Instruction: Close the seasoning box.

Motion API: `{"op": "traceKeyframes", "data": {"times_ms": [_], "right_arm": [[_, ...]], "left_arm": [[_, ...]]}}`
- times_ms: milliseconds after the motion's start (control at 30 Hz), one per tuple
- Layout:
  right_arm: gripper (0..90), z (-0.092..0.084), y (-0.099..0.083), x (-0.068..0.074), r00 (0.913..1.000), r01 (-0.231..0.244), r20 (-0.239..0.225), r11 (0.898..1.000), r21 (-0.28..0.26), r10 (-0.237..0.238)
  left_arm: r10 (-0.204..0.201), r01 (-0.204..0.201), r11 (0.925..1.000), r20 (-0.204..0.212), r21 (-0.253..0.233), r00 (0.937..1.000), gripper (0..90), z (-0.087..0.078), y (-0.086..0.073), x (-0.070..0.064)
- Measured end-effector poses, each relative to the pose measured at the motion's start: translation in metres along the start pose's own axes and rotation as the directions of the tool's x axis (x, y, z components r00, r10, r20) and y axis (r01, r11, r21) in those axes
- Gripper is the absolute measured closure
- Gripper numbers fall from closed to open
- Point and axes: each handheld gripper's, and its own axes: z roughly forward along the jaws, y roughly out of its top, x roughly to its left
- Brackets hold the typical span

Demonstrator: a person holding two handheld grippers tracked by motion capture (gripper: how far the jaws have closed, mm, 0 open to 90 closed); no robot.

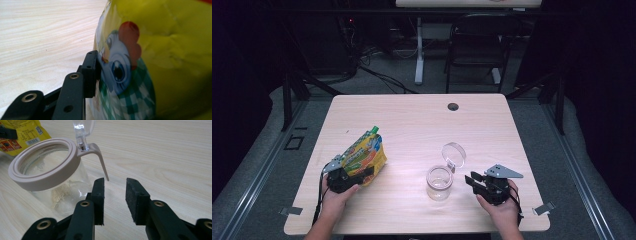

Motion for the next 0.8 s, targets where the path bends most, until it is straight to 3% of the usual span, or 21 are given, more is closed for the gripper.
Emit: {"op": "traceKeyframes", "data": {"times_ms": [133, 233, 433, 800], "right_arm": [[68.8, 0.0, 0.0, 0.0, 1.0, -0.002, 0.001, 1.0, -0.001, 0.002], [68.5, -0.001, -0.001, 0.0, 1.0, -0.004, -0.001, 1.0, -0.002, 0.004], [65.0, -0.003, -0.001, 0.001, 0.9995, 0.014, 0.027, 1.0, 0.001, -0.014], [64.3, -0.009, -0.003, 0.004, 0.999, 0.025, 0.039, 0.999, -0.027, -0.024]], "left_arm": [[0.033, -0.033, 0.9994, -0.007, 0.008, 0.9994, 60.8, -0.004, 0.005, -0.004], [0.053, -0.053, 0.9984, -0.036, -0.021, 0.998, 60.8, -0.006, 0.009, -0.009], [0.105, -0.105, 0.9943, -0.033, -0.017, 0.9939, 60.9, -0.013, 0.017, -0.015], [0.19, -0.19, 0.9817, -0.061, 0.005, 0.9799, 60.9, -0.009, 0.026, -0.031]]}}
